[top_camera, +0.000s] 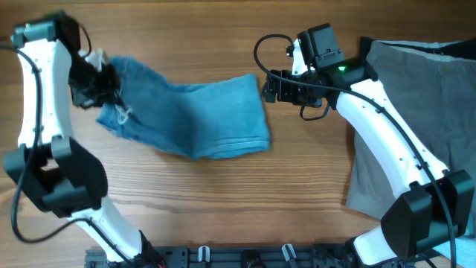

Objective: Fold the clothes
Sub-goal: 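Fold the left end of the jeans rightward with the left gripper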

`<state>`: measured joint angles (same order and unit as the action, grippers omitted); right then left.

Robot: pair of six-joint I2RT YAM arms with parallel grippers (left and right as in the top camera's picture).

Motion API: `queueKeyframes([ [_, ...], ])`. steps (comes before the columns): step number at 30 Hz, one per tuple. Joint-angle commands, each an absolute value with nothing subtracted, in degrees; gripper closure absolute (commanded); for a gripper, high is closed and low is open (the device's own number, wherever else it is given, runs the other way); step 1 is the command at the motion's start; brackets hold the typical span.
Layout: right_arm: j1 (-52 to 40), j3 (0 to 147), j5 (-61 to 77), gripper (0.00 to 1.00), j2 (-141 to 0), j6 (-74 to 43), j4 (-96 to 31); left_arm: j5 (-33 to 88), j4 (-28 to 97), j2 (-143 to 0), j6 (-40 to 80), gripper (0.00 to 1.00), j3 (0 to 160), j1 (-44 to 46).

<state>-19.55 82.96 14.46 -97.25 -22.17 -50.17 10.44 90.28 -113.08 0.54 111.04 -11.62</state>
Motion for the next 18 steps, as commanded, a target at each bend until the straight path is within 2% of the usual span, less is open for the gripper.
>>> queueKeyframes([
  [1,-19.5,83.5,13.2,0.09,-97.3,-21.3,-50.3,9.9,88.2,-110.6,2.4,0.96,114.4,-2.6],
  [8,-19.3,83.5,12.4,0.10,-99.0,-22.7,-50.5,8.9,85.7,-114.5,8.2,0.96,114.3,10.7],
  [14,-19.1,83.5,10.8,0.10,-99.2,-23.8,-51.5,8.9,81.5,-119.9,14.7,0.95,114.3,18.7],
  [17,-19.1,83.5,9.8,0.09,-99.2,-24.2,-52.2,8.6,79.2,-122.9,17.5,0.83,114.3,21.2],
  [18,-19.1,83.5,9.8,0.09,-99.2,-24.2,-52.2,8.6,78.5,-123.9,17.7,0.70,114.3,21.9],
])
